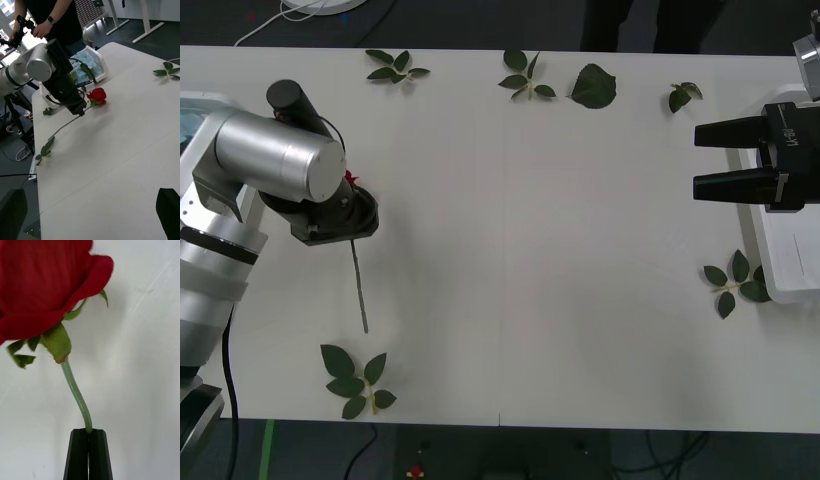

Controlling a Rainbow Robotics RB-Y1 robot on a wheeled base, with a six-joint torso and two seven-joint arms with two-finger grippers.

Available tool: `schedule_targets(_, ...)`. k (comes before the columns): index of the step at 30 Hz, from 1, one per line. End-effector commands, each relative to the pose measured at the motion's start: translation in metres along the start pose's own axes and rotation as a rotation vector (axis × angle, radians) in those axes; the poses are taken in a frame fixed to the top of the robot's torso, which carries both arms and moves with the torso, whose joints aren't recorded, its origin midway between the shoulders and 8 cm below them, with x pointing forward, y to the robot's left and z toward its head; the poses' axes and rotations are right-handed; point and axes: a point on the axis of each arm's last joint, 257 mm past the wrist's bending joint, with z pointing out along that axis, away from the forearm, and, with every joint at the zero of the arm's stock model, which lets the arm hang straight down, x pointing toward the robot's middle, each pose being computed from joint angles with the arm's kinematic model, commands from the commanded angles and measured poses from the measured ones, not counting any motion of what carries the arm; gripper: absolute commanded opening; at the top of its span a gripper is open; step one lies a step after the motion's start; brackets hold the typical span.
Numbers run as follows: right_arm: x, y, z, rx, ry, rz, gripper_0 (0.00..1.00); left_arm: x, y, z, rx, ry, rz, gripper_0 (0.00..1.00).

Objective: Place the red flowers into the right box and the blue flowers into the left box. If a person shows an open palm, hand one flower to the person first, then continue sorting.

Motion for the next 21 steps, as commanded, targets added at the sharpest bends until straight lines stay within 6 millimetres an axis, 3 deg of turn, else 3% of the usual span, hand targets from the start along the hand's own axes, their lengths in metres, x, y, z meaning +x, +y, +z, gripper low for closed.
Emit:
schedule_targets(1, 0.0, 0.003, -0.004, -0.003, 0.012, -0.029, 1.0, -0.056, -0.03, -0.087, 0.112, -0.112, -0.056, 0.0)
schedule_targets(6, 0.001, 0.004, -0.004, -0.004, 0.013, -0.028, 1.0, -0.078, -0.041, -0.156, 0.212, -0.17, -0.05, 0.0)
schedule_targets(9, 0.0, 0.003, -0.003, -0.003, 0.011, -0.029, 1.0, -0.09, -0.051, -0.183, 0.268, -0.205, -0.021, 0.0)
schedule_targets(16, 0.001, 0.003, -0.004, -0.003, 0.012, -0.025, 1.0, -0.128, -0.077, -0.222, 0.325, -0.355, 0.173, 0.0)
schedule_targets(21, 0.0, 0.003, -0.004, -0.002, 0.011, -0.023, 1.0, -0.148, -0.129, -0.248, 0.431, -0.533, 0.385, 0.0)
